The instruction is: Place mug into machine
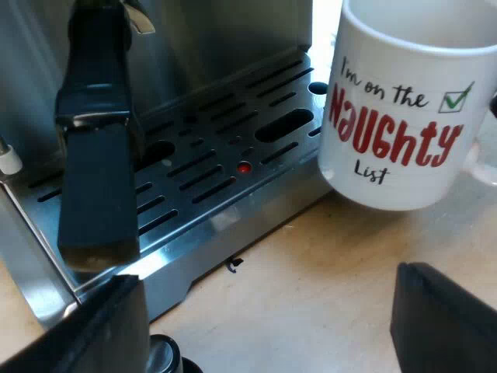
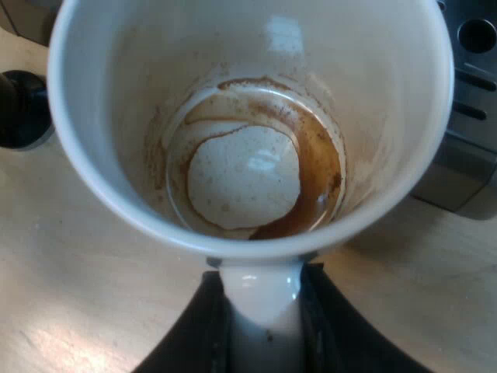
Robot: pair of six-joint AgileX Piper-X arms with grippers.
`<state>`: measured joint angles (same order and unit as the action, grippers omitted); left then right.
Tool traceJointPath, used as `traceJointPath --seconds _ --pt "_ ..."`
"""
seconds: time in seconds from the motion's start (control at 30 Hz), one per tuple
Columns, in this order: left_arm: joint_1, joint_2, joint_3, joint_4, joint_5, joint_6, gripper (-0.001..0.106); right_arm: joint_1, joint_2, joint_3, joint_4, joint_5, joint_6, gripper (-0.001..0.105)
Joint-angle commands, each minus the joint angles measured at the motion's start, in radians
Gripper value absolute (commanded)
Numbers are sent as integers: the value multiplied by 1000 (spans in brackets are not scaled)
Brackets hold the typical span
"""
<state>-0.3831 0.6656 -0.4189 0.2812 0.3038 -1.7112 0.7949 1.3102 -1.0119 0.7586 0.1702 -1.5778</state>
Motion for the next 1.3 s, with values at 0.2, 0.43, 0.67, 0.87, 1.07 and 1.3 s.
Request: traceJointPath --seconds 0.2,0.43,0.67,0.87,1.07,1.3 --pt "3 0 -2 -25 8 -1 66 3 18 -40 -85 5 -20 0" --pt "3 0 -2 -25 8 -1 66 3 96 -110 -90 5 -24 0" --pt "3 0 -2 -25 8 -1 66 3 142 -119 -104 5 -28 0" --pt "3 -9 -2 -25 8 -1 66 3 148 -119 -137 5 -28 0" --pt "3 -45 -2 -14 -28 -1 66 3 148 -119 -158 5 -26 0" --pt "3 -55 -2 6 -29 -1 66 3 161 -119 -164 5 -26 0"
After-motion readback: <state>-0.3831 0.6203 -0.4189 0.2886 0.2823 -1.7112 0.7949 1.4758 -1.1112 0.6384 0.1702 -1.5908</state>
